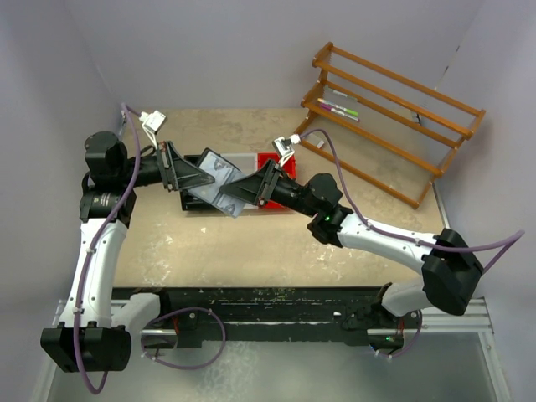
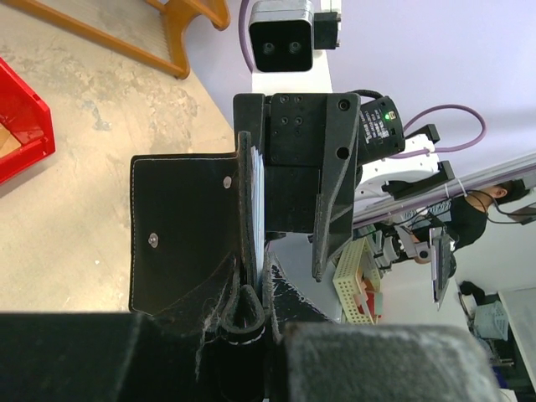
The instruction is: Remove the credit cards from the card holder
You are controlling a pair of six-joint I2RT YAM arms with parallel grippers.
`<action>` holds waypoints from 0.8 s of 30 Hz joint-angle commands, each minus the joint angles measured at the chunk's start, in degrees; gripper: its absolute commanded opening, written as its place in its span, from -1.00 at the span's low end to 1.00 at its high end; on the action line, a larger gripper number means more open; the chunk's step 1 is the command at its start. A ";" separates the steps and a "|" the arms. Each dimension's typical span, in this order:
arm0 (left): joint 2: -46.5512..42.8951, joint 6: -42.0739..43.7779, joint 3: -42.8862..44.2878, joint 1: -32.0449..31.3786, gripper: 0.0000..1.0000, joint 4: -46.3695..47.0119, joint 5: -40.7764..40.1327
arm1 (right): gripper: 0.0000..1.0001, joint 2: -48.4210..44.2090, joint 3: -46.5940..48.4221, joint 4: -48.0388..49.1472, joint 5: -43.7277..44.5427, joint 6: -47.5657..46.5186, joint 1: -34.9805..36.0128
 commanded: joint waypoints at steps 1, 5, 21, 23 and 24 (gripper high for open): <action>-2.15 -3.32 1.03 -0.79 -0.71 3.90 5.32 | -0.10 1.14 1.55 -0.45 4.34 -1.14 -0.55; -2.36 -3.45 0.91 -0.79 -0.70 3.92 4.98 | -0.16 2.30 2.12 1.96 4.93 0.45 -0.53; -3.78 -5.95 -1.82 -0.79 -0.23 7.05 5.10 | -1.00 4.43 2.71 5.83 7.15 2.53 -0.32; -4.08 -7.65 -2.37 -0.77 -0.23 8.98 5.42 | -1.00 4.29 1.71 6.78 6.65 2.95 -0.34; -4.22 -8.31 -2.66 -0.79 -0.23 9.71 5.51 | -1.00 4.15 1.22 7.28 6.28 3.06 -0.32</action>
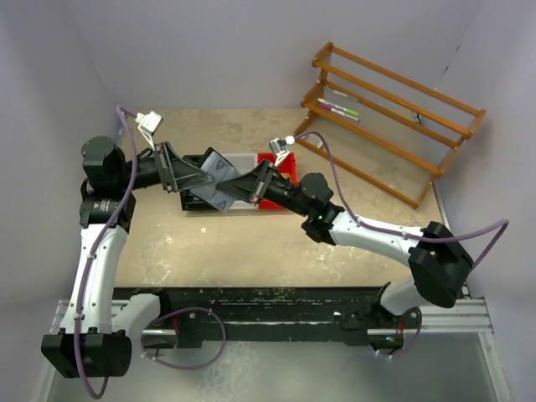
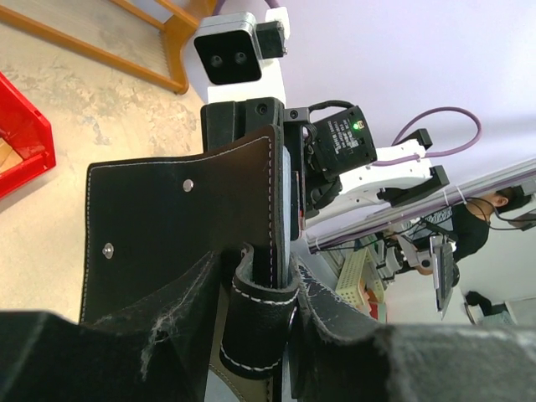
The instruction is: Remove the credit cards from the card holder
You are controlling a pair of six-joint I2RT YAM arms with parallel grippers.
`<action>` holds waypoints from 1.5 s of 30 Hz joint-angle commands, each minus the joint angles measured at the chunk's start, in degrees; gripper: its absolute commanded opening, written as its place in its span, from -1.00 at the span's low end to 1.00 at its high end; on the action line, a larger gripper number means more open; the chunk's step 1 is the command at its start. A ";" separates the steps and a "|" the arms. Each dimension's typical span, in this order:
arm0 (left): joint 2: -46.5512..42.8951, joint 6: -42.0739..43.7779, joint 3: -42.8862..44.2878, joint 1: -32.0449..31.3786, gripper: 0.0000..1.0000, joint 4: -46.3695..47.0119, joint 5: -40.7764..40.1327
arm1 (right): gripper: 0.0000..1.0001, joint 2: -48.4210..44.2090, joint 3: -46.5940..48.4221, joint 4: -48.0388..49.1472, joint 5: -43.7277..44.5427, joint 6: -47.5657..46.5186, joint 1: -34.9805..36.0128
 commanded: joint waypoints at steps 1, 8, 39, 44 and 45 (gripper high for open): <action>-2.51 -6.19 -1.02 -1.06 -0.25 6.03 6.62 | -1.00 -0.18 0.06 6.41 2.88 0.96 -0.38; -3.06 -10.12 -2.13 -1.03 -0.57 10.42 6.69 | -1.00 -2.35 -3.90 9.72 1.51 0.65 -0.40; -2.12 -11.68 -0.56 -1.06 -0.46 11.32 6.81 | -1.00 -3.23 -9.45 18.21 1.71 4.47 -0.84; -1.91 -10.61 -0.59 -1.06 -0.54 10.41 6.33 | -1.00 -4.09 -10.55 17.67 1.56 4.09 -0.84; -1.93 -10.62 -0.51 -1.05 -0.59 10.41 6.26 | -1.00 -4.19 -10.79 17.70 1.47 4.18 -0.84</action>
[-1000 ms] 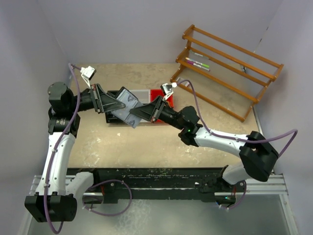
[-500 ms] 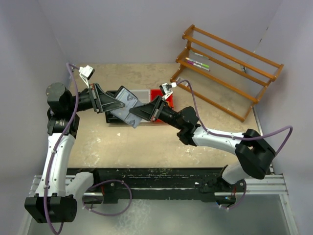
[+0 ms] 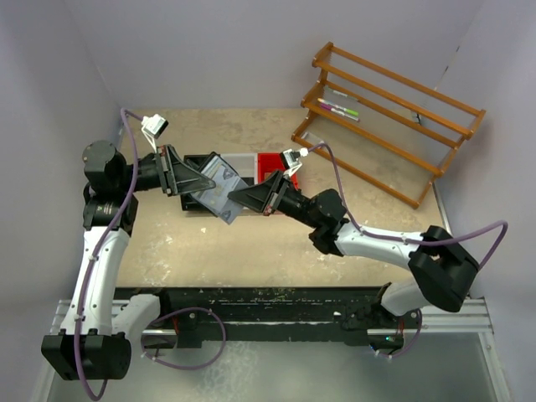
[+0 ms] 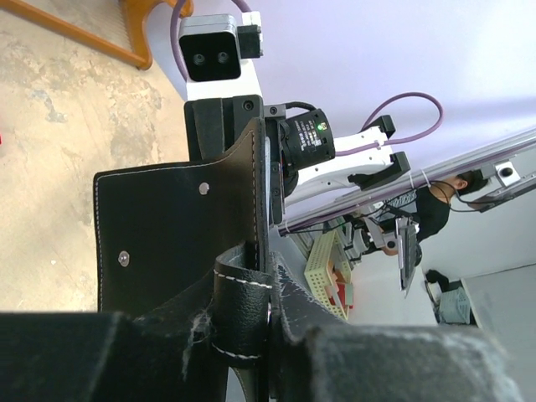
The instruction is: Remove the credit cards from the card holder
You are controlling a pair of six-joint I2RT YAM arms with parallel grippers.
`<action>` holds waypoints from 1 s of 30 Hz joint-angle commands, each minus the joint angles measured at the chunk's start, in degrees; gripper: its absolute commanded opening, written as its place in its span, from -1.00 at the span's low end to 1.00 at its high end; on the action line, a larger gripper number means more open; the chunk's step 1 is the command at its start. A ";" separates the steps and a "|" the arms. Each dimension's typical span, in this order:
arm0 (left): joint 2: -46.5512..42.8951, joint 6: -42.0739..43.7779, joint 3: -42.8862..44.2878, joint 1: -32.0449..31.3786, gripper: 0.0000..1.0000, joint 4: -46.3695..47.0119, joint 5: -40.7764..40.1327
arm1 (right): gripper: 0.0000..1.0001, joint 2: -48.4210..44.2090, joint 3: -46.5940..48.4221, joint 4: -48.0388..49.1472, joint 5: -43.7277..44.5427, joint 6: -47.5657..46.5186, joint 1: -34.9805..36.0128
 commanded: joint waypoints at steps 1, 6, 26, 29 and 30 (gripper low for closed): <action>-0.69 -0.42 2.60 -0.36 -0.63 1.92 2.74 | -1.00 -1.94 -0.86 1.51 2.34 -0.75 -0.77; -0.60 -0.48 2.94 -0.36 -0.84 1.80 2.15 | -1.00 -2.01 -1.38 1.24 2.40 -1.47 -0.78; -0.72 0.06 2.91 -0.36 -0.86 1.04 0.57 | -1.00 -0.15 -2.35 2.41 3.75 -1.47 2.08; -0.73 0.79 3.04 -0.36 -0.86 0.52 0.15 | -1.00 -0.31 -2.34 2.32 3.90 -1.62 2.21; -0.69 1.07 3.17 -0.31 -0.86 0.43 0.06 | -1.00 -0.30 -2.26 2.32 3.98 -1.65 2.21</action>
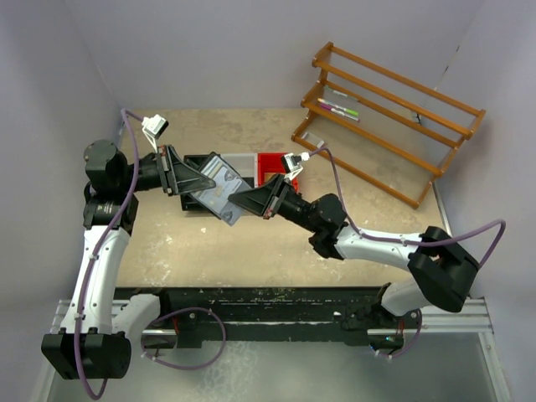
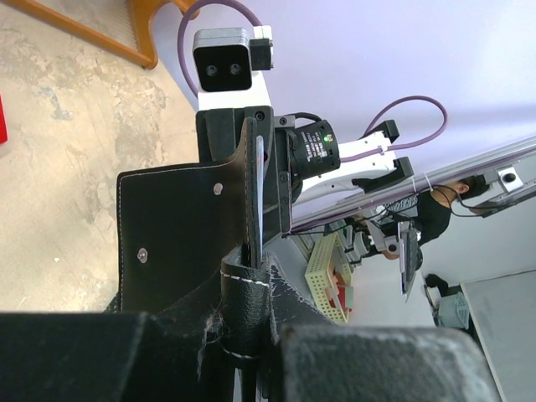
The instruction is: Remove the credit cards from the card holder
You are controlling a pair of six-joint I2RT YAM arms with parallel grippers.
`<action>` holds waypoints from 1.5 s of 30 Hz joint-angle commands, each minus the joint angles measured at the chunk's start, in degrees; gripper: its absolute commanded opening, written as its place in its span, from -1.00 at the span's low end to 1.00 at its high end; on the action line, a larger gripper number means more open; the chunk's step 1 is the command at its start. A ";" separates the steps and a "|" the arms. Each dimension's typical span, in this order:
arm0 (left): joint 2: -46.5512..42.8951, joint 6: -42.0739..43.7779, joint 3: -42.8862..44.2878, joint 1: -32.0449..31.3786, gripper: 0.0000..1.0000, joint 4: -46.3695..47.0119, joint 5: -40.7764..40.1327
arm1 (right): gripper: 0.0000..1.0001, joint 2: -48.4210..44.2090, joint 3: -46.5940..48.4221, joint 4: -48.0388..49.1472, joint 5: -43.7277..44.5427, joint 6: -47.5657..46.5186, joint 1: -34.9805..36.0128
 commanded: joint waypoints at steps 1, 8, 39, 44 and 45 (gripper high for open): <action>-0.86 0.70 3.44 -0.35 -0.86 1.75 0.61 | -0.96 0.11 -0.38 -0.15 1.79 -1.56 0.40; 0.51 4.85 5.54 -0.36 -0.88 -1.92 -0.61 | -0.14 1.58 2.52 0.60 0.08 -0.76 -0.56; 5.05 14.21 12.31 2.04 -0.88 -8.23 -5.10 | -1.00 1.93 -6.54 4.89 -2.41 2.68 -6.13; 9.89 38.23 24.73 2.84 -0.94 -32.47 -19.92 | -1.00 -2.82 -7.28 -8.96 -7.40 -1.64 -10.34; 10.86 41.63 26.54 2.88 -0.94 -35.82 -23.51 | -1.00 -3.36 -6.39 -12.65 -7.98 -3.40 -10.78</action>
